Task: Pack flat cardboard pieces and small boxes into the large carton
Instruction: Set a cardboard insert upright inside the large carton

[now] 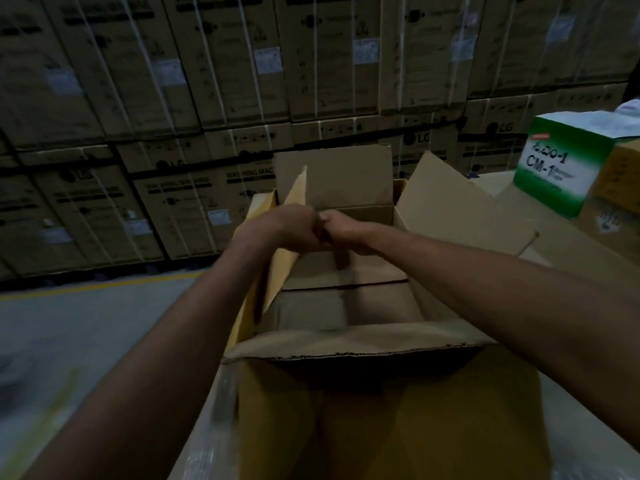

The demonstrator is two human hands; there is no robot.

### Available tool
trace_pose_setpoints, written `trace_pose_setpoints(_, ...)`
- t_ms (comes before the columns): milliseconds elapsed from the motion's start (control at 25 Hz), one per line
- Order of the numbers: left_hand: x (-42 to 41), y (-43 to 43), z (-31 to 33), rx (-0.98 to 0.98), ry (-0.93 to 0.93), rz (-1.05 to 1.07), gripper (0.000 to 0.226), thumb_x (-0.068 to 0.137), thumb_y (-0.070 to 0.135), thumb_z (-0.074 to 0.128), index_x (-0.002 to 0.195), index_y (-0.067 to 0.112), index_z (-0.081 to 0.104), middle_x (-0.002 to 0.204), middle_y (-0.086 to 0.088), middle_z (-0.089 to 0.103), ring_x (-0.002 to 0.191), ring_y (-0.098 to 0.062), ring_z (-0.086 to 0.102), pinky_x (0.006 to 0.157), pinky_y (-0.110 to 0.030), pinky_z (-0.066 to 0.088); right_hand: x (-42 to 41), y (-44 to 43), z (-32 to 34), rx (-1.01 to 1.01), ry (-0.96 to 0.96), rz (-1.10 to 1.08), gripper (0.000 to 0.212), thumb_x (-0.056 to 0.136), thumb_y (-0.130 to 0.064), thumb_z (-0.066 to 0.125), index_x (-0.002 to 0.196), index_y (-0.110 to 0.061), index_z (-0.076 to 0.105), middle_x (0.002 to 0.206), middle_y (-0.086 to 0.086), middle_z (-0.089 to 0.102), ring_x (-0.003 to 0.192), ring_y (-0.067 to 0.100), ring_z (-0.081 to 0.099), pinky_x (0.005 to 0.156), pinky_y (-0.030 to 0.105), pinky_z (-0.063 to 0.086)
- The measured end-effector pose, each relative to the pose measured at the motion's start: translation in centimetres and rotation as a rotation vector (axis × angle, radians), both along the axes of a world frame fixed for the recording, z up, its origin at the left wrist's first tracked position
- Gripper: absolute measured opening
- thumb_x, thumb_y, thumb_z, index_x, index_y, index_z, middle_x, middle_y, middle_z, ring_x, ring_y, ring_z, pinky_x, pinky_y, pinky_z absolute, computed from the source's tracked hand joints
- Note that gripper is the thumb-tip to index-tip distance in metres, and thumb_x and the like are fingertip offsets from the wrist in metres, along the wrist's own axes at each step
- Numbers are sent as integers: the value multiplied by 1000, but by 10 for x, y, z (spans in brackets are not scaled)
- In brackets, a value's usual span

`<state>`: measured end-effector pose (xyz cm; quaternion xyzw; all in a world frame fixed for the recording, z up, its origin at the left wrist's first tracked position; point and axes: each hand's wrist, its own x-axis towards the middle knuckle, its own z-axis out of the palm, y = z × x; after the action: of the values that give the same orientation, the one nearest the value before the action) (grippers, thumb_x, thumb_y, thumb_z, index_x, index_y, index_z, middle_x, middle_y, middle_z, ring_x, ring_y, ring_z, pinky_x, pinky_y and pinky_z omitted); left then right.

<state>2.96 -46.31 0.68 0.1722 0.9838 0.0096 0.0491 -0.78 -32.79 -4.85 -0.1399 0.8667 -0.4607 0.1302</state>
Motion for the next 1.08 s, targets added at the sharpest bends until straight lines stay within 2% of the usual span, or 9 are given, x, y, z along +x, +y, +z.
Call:
trace_pose_setpoints(120,8,-65,13,60,267,237,23,93,16,60,114,20,67,99,1,60,84,-16,60,65,-30,50,-11,-52,15,195,176,206,60,94,7,45,149,-16,49,142,8,57,122,20,58,95,27,52)
trace_pose_setpoints(200,15,-97,-3,5,284,357,34,95,18,58,128,24,62,125,-2,54,100,-23,62,80,-41,57,-7,-83,6,415,219,314,82,91,7,42,163,-25,19,163,12,35,143,29,43,115,38,39)
trace_pose_setpoints(280,20,-116,-25,14,220,420,48,95,17,59,142,24,52,148,0,40,113,-25,60,90,-43,56,-1,-103,-11,480,266,377,87,93,8,43,165,-19,1,170,12,13,155,28,21,122,31,17)
trace_pose_setpoints(480,21,-127,-42,398,145,433,62,96,14,64,153,18,40,159,0,27,140,-25,39,112,-38,40,-7,-103,-29,472,298,306,84,95,5,45,165,-23,7,170,5,19,152,26,28,120,33,27)
trace_pose_setpoints(640,16,-115,-33,223,98,367,65,92,21,70,151,24,43,160,3,24,140,-22,40,102,-36,46,-2,-90,-23,513,257,319,76,97,-12,57,163,-26,20,161,8,38,144,30,42,115,43,38)
trace_pose_setpoints(760,22,-103,-30,27,143,398,61,93,28,69,148,29,45,162,4,23,139,-25,40,107,-48,44,0,-52,-24,892,285,194,56,98,-34,56,151,-24,43,150,10,49,141,35,41,116,61,30)
trace_pose_setpoints(840,28,-92,-32,-210,214,398,53,92,26,67,143,29,52,164,-1,21,146,-33,26,116,-61,25,-4,-10,-33,1227,246,20,47,99,-33,51,144,-20,50,150,16,46,143,40,33,116,72,16)
trace_pose_setpoints(960,26,-68,-34,-490,357,223,47,92,27,64,138,33,56,167,-3,17,154,-38,0,119,-65,-1,-5,51,-33,1388,122,-186,56,97,-53,53,141,-19,53,150,18,46,142,42,32,114,74,15)
trace_pose_setpoints(1080,7,-28,-39,-343,196,50,46,92,38,66,136,31,58,154,-1,43,147,-29,31,119,-54,22,2,81,-29,1279,88,-239,50,100,-43,49,141,-14,51,142,14,54,128,35,51,110,62,37)
